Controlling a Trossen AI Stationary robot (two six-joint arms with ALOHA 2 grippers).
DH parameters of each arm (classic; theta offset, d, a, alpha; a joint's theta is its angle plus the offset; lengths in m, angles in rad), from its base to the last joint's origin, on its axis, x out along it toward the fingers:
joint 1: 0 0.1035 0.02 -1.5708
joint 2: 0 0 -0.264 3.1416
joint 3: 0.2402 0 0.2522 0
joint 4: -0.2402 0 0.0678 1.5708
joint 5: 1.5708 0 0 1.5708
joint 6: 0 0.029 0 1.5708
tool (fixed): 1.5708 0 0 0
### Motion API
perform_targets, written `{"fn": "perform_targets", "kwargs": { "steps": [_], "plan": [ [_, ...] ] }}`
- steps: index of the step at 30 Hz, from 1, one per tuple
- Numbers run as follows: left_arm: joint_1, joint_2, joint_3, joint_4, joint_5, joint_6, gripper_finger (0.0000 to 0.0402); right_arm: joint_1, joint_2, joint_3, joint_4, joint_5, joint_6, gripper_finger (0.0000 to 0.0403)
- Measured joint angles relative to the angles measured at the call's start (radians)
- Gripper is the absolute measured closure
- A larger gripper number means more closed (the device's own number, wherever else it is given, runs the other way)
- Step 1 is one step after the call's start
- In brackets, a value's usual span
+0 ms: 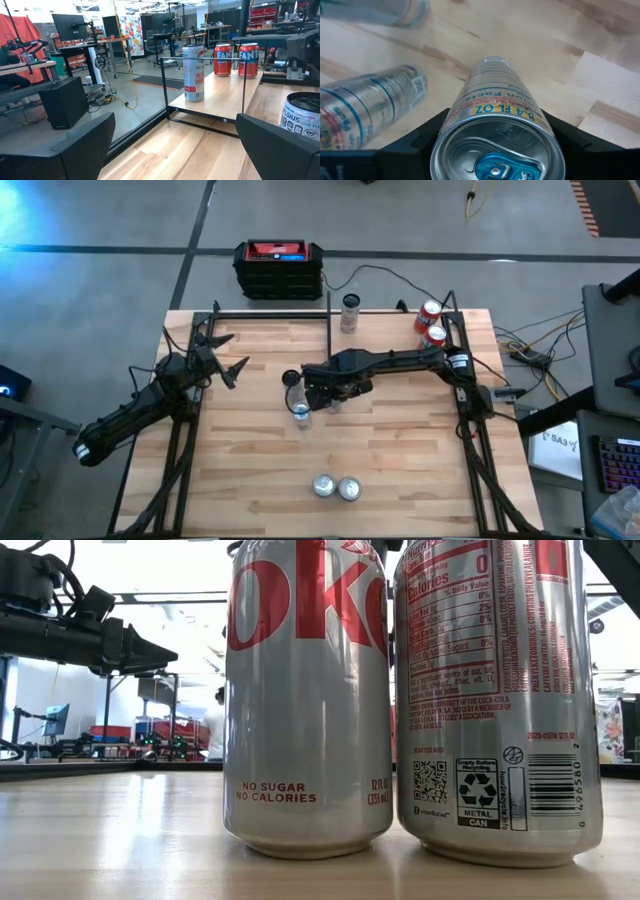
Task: Place canned beverage on shelf
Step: Put the right blue soda can on the shelf
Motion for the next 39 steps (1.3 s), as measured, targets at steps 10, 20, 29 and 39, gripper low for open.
{"fn": "perform_targets", "kwargs": {
  "steps": [10, 20, 29, 39],
  "plan": [
    [0.000, 0.000, 0.000, 0.000, 0.000, 0.000, 0.0003, 0.000, 0.001, -0.042, 0.024, -0.006, -0.003, 0.0167],
    [0.000, 0.000, 0.000, 0.000, 0.000, 0.000, 0.0003, 0.000, 0.001, -0.043, 0.032, 0.018, 0.001, 0.0124],
    [0.000, 0.000, 0.000, 0.000, 0.000, 0.000, 0.0003, 0.003, 0.001, -0.043, 0.019, 0.027, 0.132, 0.0024],
    [0.000, 0.000, 0.000, 0.000, 0.000, 0.000, 0.0003, 0.133, 0.000, -0.040, -0.013, 0.324, 0.312, 0.0017]
  ]
}}
